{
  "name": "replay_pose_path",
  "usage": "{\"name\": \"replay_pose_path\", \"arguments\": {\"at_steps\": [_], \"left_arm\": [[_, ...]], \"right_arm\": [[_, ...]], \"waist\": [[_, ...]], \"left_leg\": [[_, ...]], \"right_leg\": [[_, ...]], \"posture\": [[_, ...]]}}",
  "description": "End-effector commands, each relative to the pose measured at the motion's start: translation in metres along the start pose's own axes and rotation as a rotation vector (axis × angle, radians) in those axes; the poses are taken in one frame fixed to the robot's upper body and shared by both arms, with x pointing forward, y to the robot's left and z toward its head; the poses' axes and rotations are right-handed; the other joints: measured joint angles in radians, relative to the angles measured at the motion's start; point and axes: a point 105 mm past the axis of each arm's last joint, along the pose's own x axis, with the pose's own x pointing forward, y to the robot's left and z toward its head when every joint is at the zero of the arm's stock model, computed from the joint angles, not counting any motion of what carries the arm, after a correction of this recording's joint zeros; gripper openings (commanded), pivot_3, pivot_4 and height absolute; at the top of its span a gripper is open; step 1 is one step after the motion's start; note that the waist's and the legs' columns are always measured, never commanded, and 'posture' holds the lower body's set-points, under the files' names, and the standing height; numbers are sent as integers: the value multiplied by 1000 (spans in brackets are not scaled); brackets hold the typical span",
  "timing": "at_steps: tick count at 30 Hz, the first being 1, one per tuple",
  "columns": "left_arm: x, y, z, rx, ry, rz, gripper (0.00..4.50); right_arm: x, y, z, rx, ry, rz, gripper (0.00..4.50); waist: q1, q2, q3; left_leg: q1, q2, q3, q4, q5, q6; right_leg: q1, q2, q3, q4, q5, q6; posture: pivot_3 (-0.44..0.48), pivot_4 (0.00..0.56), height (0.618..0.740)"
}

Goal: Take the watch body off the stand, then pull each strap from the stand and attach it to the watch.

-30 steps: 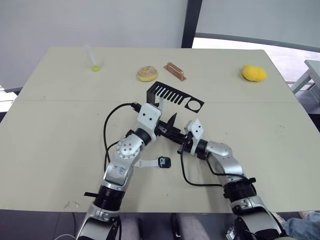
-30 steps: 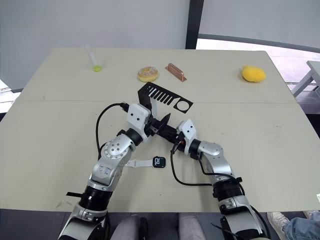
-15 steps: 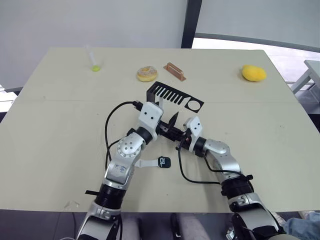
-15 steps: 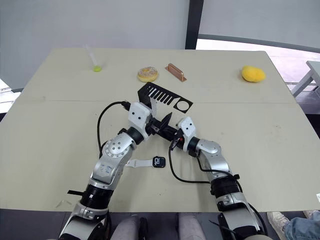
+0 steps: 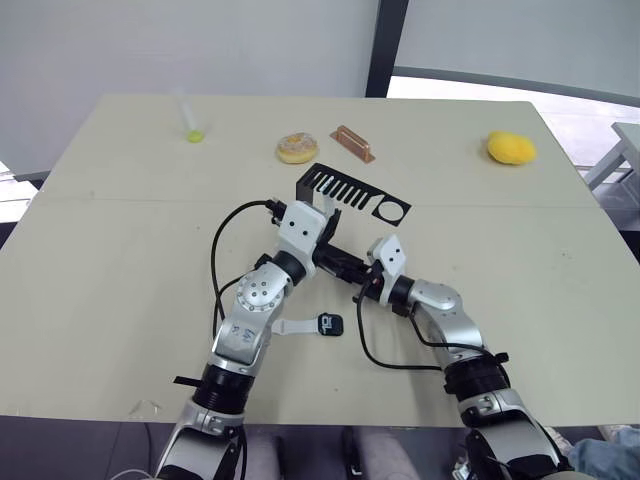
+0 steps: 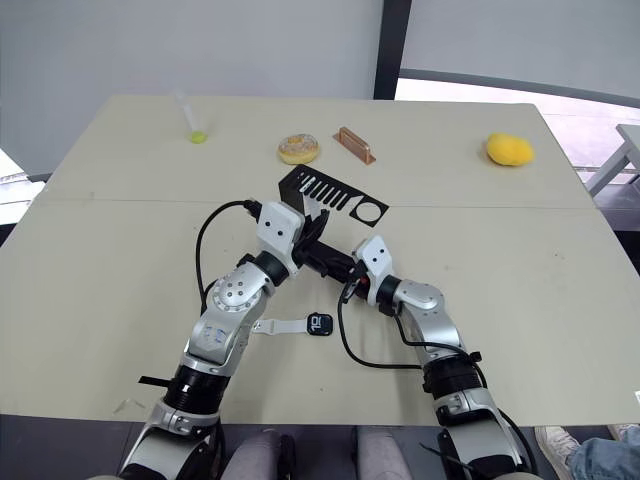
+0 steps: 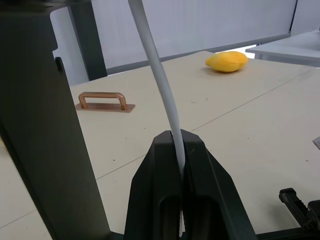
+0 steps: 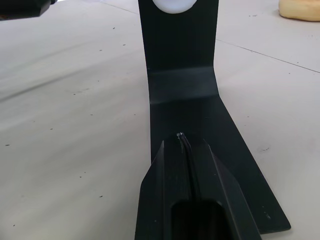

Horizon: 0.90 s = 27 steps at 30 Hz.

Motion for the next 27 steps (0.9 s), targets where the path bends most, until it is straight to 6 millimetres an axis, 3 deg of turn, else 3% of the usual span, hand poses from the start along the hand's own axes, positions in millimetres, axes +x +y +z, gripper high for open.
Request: {"name": "replay_pose_path", "arguments": {"at_steps": [1,12,20,27], "left_arm": [[-3,5,29,40,-110,23,47],[-17,13,35,64,-119,23,47],[-46,16,26,79,-90,-35,47],[-77,24,31,43,-114,-177,47]], "right_arm": [[-3,6,-30,59,101,-7,0],[-3,4,-36,70,132,-26,0],[-3,2,-35,69,118,-32,0],[1,0,-16,58,27,-10,0]], "waist": [[0,0,0],[-1,-4,-4],[-7,-5,-7],[-14,-5,-8]], "left_leg": [[0,0,0,0,0,0],[1,0,0,0,0,0],[1,0,0,-1,-1,1],[2,0,0,-4,-1,3]], "right_leg": [[0,0,0,0,0,0],[1,0,0,0,0,0],[1,0,0,0,0,0],[1,-1,0,-1,0,0]], "posture": [[0,150,740],[0,150,740],[0,150,740],[0,150,740]]}}
